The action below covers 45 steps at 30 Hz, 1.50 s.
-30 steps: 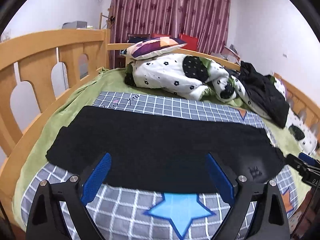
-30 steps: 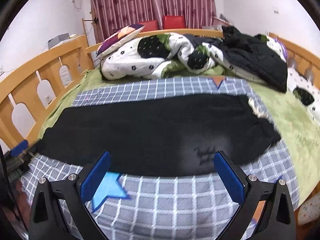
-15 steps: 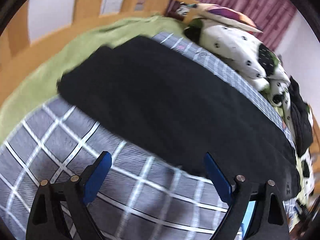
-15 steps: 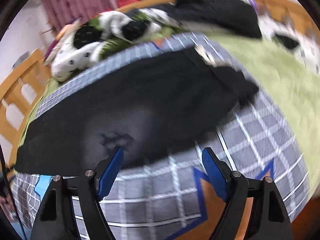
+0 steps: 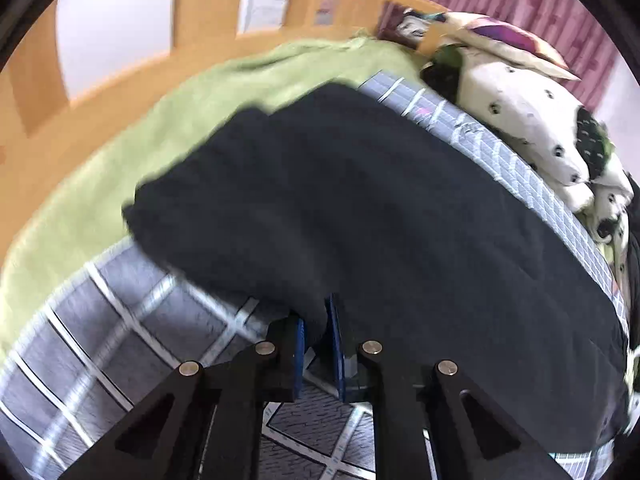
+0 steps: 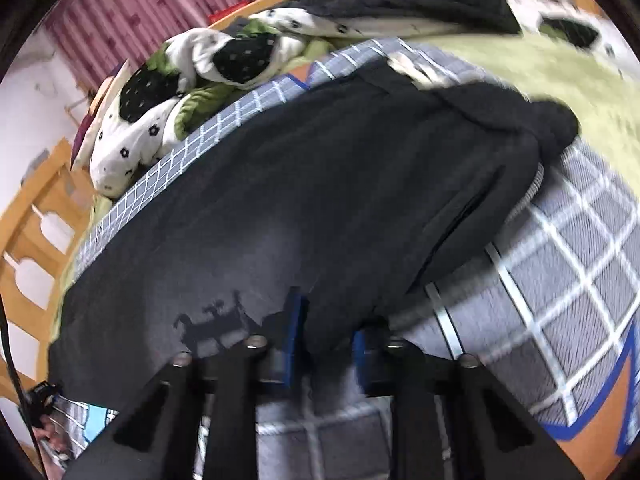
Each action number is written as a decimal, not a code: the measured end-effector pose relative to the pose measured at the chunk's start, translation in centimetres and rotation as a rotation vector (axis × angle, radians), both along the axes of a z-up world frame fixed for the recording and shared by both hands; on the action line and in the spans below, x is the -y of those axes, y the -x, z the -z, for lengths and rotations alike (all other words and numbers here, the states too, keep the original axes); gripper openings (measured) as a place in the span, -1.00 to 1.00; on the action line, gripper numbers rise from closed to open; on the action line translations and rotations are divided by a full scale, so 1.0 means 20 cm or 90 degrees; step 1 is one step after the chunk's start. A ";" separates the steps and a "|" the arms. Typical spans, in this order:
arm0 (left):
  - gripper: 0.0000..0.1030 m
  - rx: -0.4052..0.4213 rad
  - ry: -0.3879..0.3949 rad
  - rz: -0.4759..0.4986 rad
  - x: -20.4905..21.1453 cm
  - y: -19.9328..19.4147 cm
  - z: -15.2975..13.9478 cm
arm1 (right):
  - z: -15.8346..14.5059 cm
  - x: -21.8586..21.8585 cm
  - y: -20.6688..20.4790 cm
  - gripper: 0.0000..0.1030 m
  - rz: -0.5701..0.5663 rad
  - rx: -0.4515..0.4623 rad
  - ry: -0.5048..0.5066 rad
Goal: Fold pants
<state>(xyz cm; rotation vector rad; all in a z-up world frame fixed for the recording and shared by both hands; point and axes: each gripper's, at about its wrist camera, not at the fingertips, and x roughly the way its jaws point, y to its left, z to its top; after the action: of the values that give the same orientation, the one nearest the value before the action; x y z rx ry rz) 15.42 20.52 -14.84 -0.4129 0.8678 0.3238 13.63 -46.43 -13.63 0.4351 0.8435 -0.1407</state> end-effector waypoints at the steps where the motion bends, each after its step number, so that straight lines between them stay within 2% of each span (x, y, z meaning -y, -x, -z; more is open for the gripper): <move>1: -0.79 0.027 -0.007 0.012 0.00 0.01 -0.06 | -0.05 -0.02 -0.01 -0.63 -0.003 0.015 0.015; 4: -0.80 0.081 -0.017 0.031 -0.01 -0.03 -0.21 | -0.23 -0.06 -0.03 -0.66 -0.027 0.076 0.043; 7: -0.80 0.118 -0.018 0.037 -0.02 -0.15 -0.34 | -0.36 -0.04 -0.14 -0.67 -0.043 0.104 0.031; 10: -0.80 0.136 -0.037 0.031 0.00 -0.26 -0.40 | -0.44 -0.01 -0.27 -0.67 -0.047 0.121 0.013; 12: -0.80 0.148 -0.059 0.026 0.01 -0.40 -0.43 | -0.48 0.01 -0.37 -0.67 -0.046 0.130 -0.003; 18: -0.79 0.138 -0.113 0.021 0.10 -0.84 -0.34 | -0.41 0.01 -0.72 -0.66 -0.049 0.121 0.007; 23: -0.79 0.080 -0.135 0.022 0.15 -1.13 -0.17 | -0.23 -0.04 -1.04 -0.62 -0.044 0.073 0.049; 25: -0.71 0.046 -0.156 0.023 0.18 -1.20 -0.14 | -0.14 -0.03 -1.15 -0.54 -0.034 0.035 0.040; 26: -0.49 0.033 -0.167 0.031 0.19 -1.21 -0.14 | -0.11 -0.01 -1.18 -0.42 -0.028 0.024 0.032; 27: -0.21 0.026 -0.180 0.044 0.21 -1.21 -0.15 | -0.10 0.00 -1.19 -0.33 -0.028 0.019 0.024; 28: -0.04 0.033 -0.187 0.051 0.23 -1.18 -0.18 | -0.09 0.01 -1.19 -0.10 -0.027 0.017 0.006; 29: 0.34 0.048 -0.189 0.053 0.24 -1.14 -0.21 | -0.10 0.02 -1.17 0.13 -0.026 0.020 -0.006; 30: 0.48 0.070 -0.188 0.053 0.25 -1.08 -0.24 | -0.11 0.03 -1.15 0.19 -0.028 0.025 -0.013; 32: 0.49 0.087 -0.189 0.063 0.27 -0.96 -0.30 | -0.17 0.03 -1.03 0.28 -0.033 0.041 -0.016; 34: 0.49 0.072 -0.183 0.089 0.30 -0.84 -0.32 | -0.21 0.03 -0.92 0.28 -0.039 0.035 0.003; 38: 0.48 0.049 -0.124 0.136 0.31 -0.54 -0.27 | -0.24 0.06 -0.64 0.29 -0.049 0.028 0.038; 42: 0.48 0.038 0.033 0.156 0.23 -0.19 -0.09 | -0.15 0.13 -0.36 0.29 -0.039 -0.002 0.053; 45: 0.48 0.003 0.107 0.116 0.14 -0.07 0.08 | -0.03 0.20 -0.20 0.29 -0.024 -0.017 0.016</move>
<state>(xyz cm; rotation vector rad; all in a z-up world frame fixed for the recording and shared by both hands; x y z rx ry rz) 16.84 17.75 -16.47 -0.4865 0.9235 0.0823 17.62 -50.34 -12.93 0.3953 0.8748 -0.1227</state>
